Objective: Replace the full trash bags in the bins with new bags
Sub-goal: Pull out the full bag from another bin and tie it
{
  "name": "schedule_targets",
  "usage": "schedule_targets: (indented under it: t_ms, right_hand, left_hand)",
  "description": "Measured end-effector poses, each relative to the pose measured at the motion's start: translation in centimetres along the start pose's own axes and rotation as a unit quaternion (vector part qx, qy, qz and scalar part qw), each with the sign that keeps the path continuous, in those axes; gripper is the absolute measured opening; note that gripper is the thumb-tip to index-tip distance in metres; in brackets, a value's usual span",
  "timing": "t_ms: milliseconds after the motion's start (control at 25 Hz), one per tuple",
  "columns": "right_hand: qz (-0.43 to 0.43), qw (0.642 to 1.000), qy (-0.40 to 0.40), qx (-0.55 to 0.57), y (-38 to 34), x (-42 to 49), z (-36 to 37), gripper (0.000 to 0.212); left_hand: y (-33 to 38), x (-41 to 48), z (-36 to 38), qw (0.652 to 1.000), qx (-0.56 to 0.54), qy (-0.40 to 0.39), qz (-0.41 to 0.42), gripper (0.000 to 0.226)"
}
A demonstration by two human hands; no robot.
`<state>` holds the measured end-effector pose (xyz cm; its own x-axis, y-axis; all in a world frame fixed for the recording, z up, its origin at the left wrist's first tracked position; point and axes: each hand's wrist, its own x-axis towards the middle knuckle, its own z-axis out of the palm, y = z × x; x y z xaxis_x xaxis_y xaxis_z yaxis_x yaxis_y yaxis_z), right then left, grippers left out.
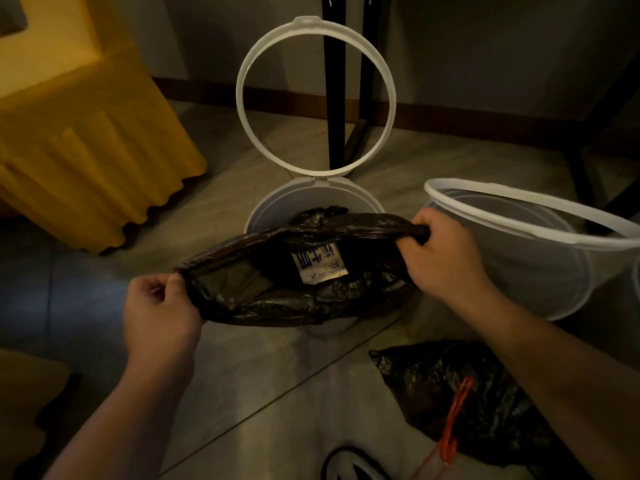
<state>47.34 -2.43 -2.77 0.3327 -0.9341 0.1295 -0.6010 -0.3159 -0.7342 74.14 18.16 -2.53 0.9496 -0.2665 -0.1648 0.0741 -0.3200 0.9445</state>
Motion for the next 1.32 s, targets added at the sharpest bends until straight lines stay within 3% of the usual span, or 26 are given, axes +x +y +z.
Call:
schedule_targets:
  t_ms: [80,160,200,280,320,400,440,520,600,680,840,920,1040,1160,1320]
  right_hand:
    - [0.030,0.997,0.012,0.072,-0.6,-0.6,0.1,0.020]
    - [0.128,0.978,-0.044,0.157,-1.1,-0.9,-0.1,0.031]
    - [0.198,0.953,-0.094,0.212,-1.5,-0.8,-0.4,0.038]
    - [0.289,0.863,-0.215,0.353,-1.8,-0.6,-1.3,0.045]
    - [0.289,0.822,-0.251,0.422,-2.0,-0.6,-1.6,0.042]
    - [0.237,0.778,-0.258,0.522,-1.9,-0.5,-1.8,0.045]
    - [0.202,0.779,-0.236,0.544,-1.8,-0.6,-1.7,0.046]
    - [0.138,0.832,-0.173,0.509,-1.9,-0.9,-1.2,0.040]
    - [0.111,0.897,-0.118,0.411,-2.0,-1.6,-0.6,0.039]
    - [0.119,0.922,-0.076,0.360,-1.8,-2.1,0.0,0.037]
    - [0.077,0.894,-0.043,0.439,-2.6,-2.0,-0.4,0.038]
    - [0.044,0.878,-0.070,0.471,-3.1,-1.9,-0.5,0.047]
    - [0.056,0.906,-0.076,0.412,-3.3,-2.5,0.4,0.044]
    - [0.093,0.920,0.006,0.380,-3.4,-2.6,0.3,0.026]
    - [0.033,0.923,0.086,0.374,-4.2,-2.3,-0.7,0.029]
  left_hand:
    - [0.0,0.4,-0.3,0.999,-0.048,-0.009,-0.009,0.023]
    - [0.1,0.5,-0.4,0.997,-0.068,-0.031,-0.007,0.032]
    - [0.0,0.5,-0.4,0.997,-0.066,-0.039,-0.005,0.036]
    - [0.1,0.5,-0.2,0.997,-0.057,-0.045,-0.009,0.042]
    - [0.1,0.5,-0.1,0.998,-0.049,-0.045,-0.016,0.042]
    - [0.2,0.4,0.0,0.998,-0.035,-0.051,-0.024,0.034]
    - [0.3,0.2,0.1,0.998,-0.028,-0.058,-0.022,0.027]
    - [0.6,-0.3,0.1,0.998,-0.006,-0.054,0.009,0.017]
    - [0.9,-0.8,0.2,0.998,0.007,-0.038,0.045,0.028]
    - [1.4,-1.0,0.1,0.998,-0.006,-0.034,0.047,0.030]
    - [2.1,-1.2,-0.5,0.997,-0.030,-0.060,0.041,0.004]
    - [2.3,-1.7,-0.6,0.995,-0.042,-0.074,0.046,0.015]
    - [2.5,-2.6,-0.4,0.993,-0.066,-0.080,0.051,0.017]
    - [2.6,-2.8,-0.8,0.994,-0.065,-0.071,0.050,0.018]
    - [2.9,-2.7,-1.5,0.995,-0.067,-0.052,0.046,0.017]
